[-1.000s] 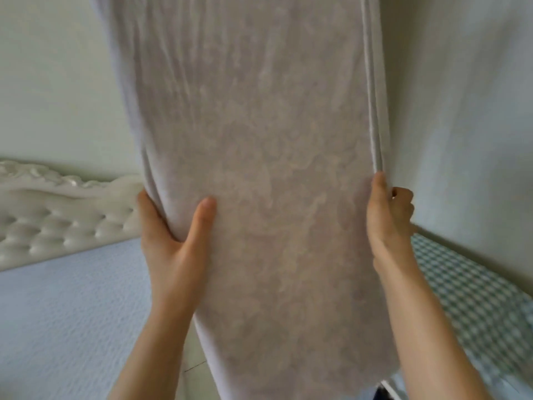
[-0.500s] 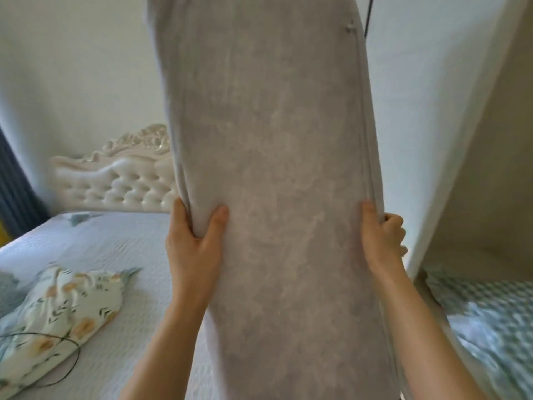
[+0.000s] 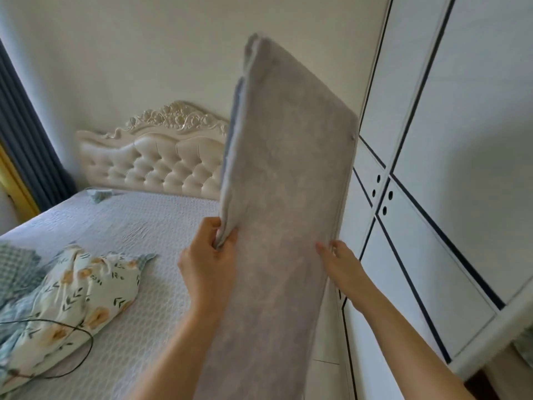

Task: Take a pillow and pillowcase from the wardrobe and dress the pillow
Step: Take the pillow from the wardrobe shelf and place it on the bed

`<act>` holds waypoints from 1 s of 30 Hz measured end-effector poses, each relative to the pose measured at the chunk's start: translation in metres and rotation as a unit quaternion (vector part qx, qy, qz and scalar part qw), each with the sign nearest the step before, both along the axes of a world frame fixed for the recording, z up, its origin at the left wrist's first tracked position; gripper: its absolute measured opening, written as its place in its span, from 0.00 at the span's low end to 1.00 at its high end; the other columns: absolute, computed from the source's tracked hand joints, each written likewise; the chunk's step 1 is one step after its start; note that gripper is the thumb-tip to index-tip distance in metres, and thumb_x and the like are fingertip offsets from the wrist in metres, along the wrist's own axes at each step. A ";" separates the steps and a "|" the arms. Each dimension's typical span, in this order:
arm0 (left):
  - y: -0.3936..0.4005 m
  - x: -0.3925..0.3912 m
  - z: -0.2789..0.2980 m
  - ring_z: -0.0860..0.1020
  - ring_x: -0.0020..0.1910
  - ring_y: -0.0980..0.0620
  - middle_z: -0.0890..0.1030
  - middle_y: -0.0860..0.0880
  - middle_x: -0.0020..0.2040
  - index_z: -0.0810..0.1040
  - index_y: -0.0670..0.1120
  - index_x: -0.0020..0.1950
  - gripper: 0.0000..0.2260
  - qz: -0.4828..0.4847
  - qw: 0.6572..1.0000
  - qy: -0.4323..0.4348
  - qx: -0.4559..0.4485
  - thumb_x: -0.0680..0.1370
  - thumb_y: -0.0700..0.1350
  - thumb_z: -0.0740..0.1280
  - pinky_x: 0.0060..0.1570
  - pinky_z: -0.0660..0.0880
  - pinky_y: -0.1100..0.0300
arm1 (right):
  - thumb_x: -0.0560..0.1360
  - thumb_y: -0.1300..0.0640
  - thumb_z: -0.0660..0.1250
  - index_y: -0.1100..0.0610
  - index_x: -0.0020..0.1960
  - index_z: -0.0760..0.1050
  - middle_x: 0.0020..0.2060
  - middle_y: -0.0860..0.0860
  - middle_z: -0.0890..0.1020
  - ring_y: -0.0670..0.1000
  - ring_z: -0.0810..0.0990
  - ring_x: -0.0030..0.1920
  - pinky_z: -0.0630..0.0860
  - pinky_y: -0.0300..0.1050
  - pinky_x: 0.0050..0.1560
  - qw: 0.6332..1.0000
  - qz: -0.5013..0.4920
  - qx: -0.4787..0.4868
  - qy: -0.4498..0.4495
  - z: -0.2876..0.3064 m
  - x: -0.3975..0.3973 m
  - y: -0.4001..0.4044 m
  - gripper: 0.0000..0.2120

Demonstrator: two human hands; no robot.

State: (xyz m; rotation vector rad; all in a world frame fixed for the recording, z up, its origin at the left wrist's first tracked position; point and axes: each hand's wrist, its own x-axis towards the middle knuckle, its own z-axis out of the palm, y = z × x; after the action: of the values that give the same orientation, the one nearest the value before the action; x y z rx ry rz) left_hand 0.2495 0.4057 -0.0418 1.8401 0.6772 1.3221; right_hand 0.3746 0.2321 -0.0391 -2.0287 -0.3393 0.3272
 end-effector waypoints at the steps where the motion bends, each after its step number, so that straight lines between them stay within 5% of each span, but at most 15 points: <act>1: 0.001 0.008 -0.006 0.70 0.23 0.56 0.74 0.53 0.25 0.75 0.54 0.43 0.09 0.001 1.000 0.021 0.018 0.74 0.42 0.72 0.29 0.67 0.57 | 0.79 0.40 0.58 0.58 0.75 0.61 0.72 0.53 0.68 0.51 0.69 0.69 0.66 0.39 0.65 1.000 0.022 0.006 -0.020 0.009 0.001 0.011 0.32; 3: -0.002 0.021 -0.017 0.68 0.22 0.56 0.70 0.55 0.23 0.80 0.50 0.44 0.08 0.016 0.993 0.074 0.093 0.73 0.37 0.73 0.28 0.63 0.61 | 0.74 0.32 0.58 0.56 0.69 0.70 0.63 0.47 0.77 0.44 0.76 0.61 0.75 0.45 0.61 0.997 0.063 0.041 -0.022 0.027 0.001 0.035 0.34; 6: -0.006 0.040 -0.034 0.78 0.26 0.52 0.80 0.52 0.28 0.84 0.46 0.44 0.09 0.020 0.970 0.103 0.218 0.70 0.33 0.72 0.29 0.64 0.65 | 0.65 0.23 0.57 0.56 0.49 0.77 0.41 0.47 0.81 0.45 0.80 0.40 0.83 0.48 0.44 0.997 0.055 0.033 0.035 0.038 0.004 0.068 0.37; 8: -0.003 0.055 -0.044 0.86 0.38 0.48 0.87 0.49 0.38 0.87 0.45 0.47 0.11 0.019 0.953 0.086 0.290 0.70 0.32 0.72 0.31 0.74 0.63 | 0.67 0.25 0.59 0.63 0.61 0.73 0.45 0.50 0.78 0.48 0.78 0.39 0.83 0.50 0.41 0.996 0.009 0.027 0.079 0.029 0.015 0.084 0.44; 10: 0.001 0.072 -0.053 0.86 0.46 0.44 0.87 0.48 0.45 0.87 0.43 0.48 0.09 0.017 0.938 0.074 0.338 0.72 0.35 0.71 0.36 0.80 0.58 | 0.70 0.31 0.64 0.65 0.74 0.55 0.58 0.55 0.73 0.52 0.75 0.47 0.83 0.54 0.45 0.990 -0.051 0.067 0.116 0.016 0.029 0.098 0.48; 12: 0.004 0.089 -0.065 0.85 0.49 0.43 0.87 0.50 0.48 0.87 0.44 0.48 0.10 0.020 0.930 0.073 0.360 0.79 0.40 0.65 0.39 0.82 0.55 | 0.73 0.39 0.67 0.62 0.73 0.51 0.62 0.59 0.71 0.58 0.75 0.54 0.82 0.58 0.48 0.980 -0.101 0.113 0.127 -0.001 0.046 0.107 0.42; 14: 0.006 0.104 -0.079 0.84 0.50 0.43 0.87 0.51 0.50 0.87 0.45 0.48 0.19 0.015 0.928 0.083 0.362 0.84 0.44 0.57 0.41 0.82 0.55 | 0.76 0.44 0.66 0.58 0.66 0.59 0.57 0.58 0.75 0.59 0.78 0.52 0.81 0.59 0.48 0.981 -0.117 0.122 0.090 -0.016 0.063 0.114 0.28; 17: 0.012 0.136 -0.096 0.84 0.51 0.43 0.86 0.51 0.50 0.87 0.46 0.47 0.10 0.035 0.926 0.104 0.362 0.81 0.40 0.65 0.43 0.82 0.54 | 0.78 0.50 0.64 0.58 0.62 0.70 0.46 0.52 0.78 0.54 0.79 0.45 0.80 0.55 0.50 0.984 -0.122 0.127 0.023 -0.039 0.098 0.124 0.16; 20: 0.011 0.171 -0.100 0.85 0.49 0.45 0.87 0.52 0.48 0.87 0.47 0.46 0.04 0.026 0.934 0.128 0.334 0.75 0.41 0.73 0.44 0.82 0.55 | 0.78 0.53 0.65 0.52 0.49 0.74 0.41 0.49 0.80 0.55 0.81 0.45 0.79 0.57 0.50 0.984 -0.088 0.152 0.006 -0.055 0.141 0.128 0.03; 23: 0.020 0.201 -0.089 0.86 0.43 0.53 0.87 0.53 0.40 0.87 0.48 0.44 0.11 -0.034 0.951 0.137 0.274 0.78 0.50 0.67 0.52 0.81 0.52 | 0.77 0.56 0.67 0.51 0.42 0.74 0.39 0.53 0.81 0.58 0.82 0.43 0.78 0.65 0.50 0.977 -0.065 0.196 0.047 -0.068 0.203 0.120 0.05; 26: 0.056 0.229 -0.079 0.85 0.43 0.52 0.87 0.51 0.45 0.85 0.48 0.51 0.12 0.005 0.968 0.170 0.184 0.81 0.50 0.63 0.64 0.74 0.46 | 0.77 0.57 0.67 0.52 0.48 0.77 0.44 0.54 0.84 0.60 0.83 0.49 0.78 0.61 0.55 0.960 -0.043 0.259 0.095 -0.072 0.267 0.107 0.01; 30: 0.120 0.263 -0.084 0.80 0.55 0.42 0.83 0.43 0.59 0.76 0.48 0.67 0.16 0.072 0.971 0.223 -0.045 0.82 0.53 0.60 0.54 0.73 0.49 | 0.77 0.59 0.66 0.60 0.66 0.73 0.55 0.55 0.83 0.55 0.83 0.54 0.79 0.51 0.55 0.929 -0.012 0.347 0.126 -0.057 0.344 0.097 0.18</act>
State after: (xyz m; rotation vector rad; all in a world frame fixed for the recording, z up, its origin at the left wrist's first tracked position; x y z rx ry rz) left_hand 0.5124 0.5259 -0.1260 2.0637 1.1053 0.9463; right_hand 0.7188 0.3288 -0.0961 -1.2754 -0.2244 0.3833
